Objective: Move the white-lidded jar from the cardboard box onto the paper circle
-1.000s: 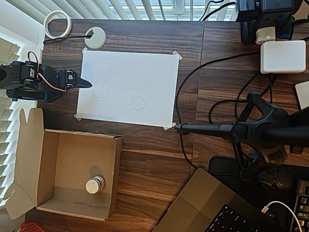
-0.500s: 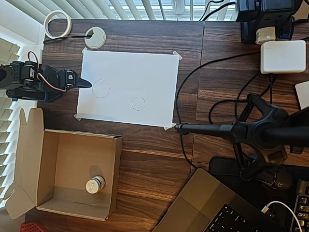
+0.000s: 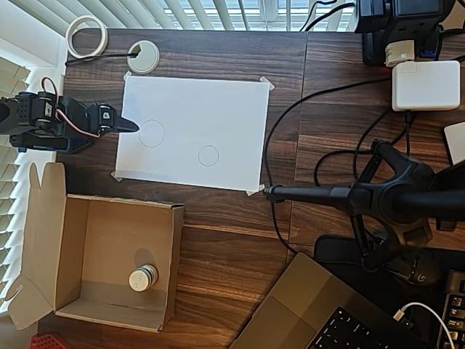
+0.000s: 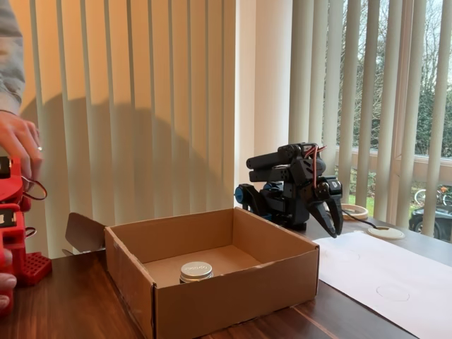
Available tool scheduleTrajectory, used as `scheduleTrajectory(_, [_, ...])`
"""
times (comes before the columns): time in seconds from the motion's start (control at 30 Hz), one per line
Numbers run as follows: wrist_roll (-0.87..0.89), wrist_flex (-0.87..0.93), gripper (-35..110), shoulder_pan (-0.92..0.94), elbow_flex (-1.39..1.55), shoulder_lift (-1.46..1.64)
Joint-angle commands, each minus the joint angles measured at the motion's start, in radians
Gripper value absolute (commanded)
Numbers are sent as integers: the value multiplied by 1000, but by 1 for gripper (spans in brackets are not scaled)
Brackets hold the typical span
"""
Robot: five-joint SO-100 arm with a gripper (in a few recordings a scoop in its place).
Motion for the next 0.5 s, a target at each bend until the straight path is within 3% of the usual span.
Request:
scheduleTrajectory(0.0, [2, -17, 38, -9, -46, 64])
scheduleTrajectory(0.23, [-64, -87, 44, 15, -41, 54])
scheduleTrajectory(0.47, [-293, -295, 44, 106, -204, -137])
